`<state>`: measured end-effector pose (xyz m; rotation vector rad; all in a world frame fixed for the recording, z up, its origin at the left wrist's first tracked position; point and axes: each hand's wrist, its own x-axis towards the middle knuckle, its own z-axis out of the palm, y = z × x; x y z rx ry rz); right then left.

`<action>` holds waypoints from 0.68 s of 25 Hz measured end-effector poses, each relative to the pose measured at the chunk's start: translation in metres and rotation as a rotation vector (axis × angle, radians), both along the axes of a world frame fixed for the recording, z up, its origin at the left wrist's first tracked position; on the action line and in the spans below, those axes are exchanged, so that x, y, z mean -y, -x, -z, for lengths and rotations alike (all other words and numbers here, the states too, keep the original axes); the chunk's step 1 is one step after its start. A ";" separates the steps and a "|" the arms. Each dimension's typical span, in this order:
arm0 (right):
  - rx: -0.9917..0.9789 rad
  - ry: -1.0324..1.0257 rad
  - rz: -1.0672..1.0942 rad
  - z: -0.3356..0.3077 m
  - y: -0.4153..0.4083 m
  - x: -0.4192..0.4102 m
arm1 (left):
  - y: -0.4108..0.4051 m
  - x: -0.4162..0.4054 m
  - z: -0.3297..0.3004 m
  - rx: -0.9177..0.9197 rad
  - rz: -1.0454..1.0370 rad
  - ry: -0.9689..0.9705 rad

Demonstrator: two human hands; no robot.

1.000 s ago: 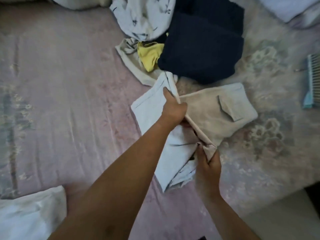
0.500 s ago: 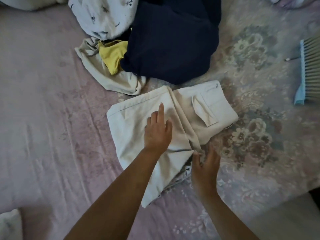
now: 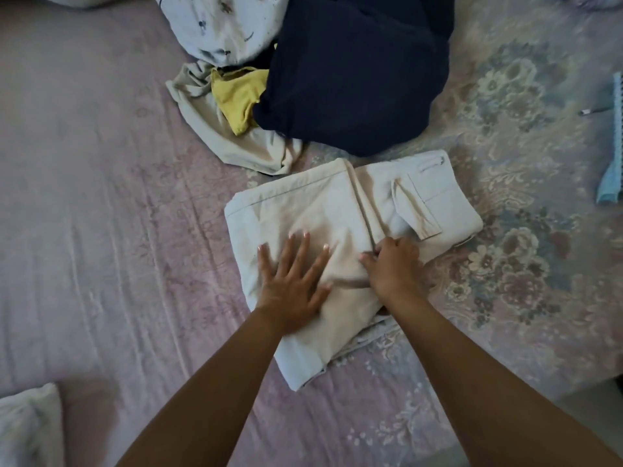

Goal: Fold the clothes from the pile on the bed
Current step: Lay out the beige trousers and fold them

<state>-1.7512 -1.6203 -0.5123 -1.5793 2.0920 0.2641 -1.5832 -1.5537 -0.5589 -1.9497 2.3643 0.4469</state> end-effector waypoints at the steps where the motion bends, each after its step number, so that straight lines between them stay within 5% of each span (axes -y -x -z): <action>1: -0.056 -0.014 -0.026 -0.001 -0.001 -0.001 | 0.002 -0.010 0.000 -0.018 0.035 0.015; 6: 0.059 0.218 0.039 -0.007 -0.001 -0.014 | 0.013 -0.051 -0.009 -0.083 0.247 0.065; 9: -0.004 0.107 0.127 -0.002 0.004 -0.024 | 0.008 -0.050 -0.007 -0.101 0.313 0.121; 14: 0.559 -0.032 0.337 -0.017 0.006 -0.011 | -0.006 -0.043 -0.015 -0.141 -0.036 0.091; 17: 0.707 -0.130 0.228 -0.037 -0.006 -0.011 | -0.021 -0.035 -0.027 -0.131 -0.070 0.134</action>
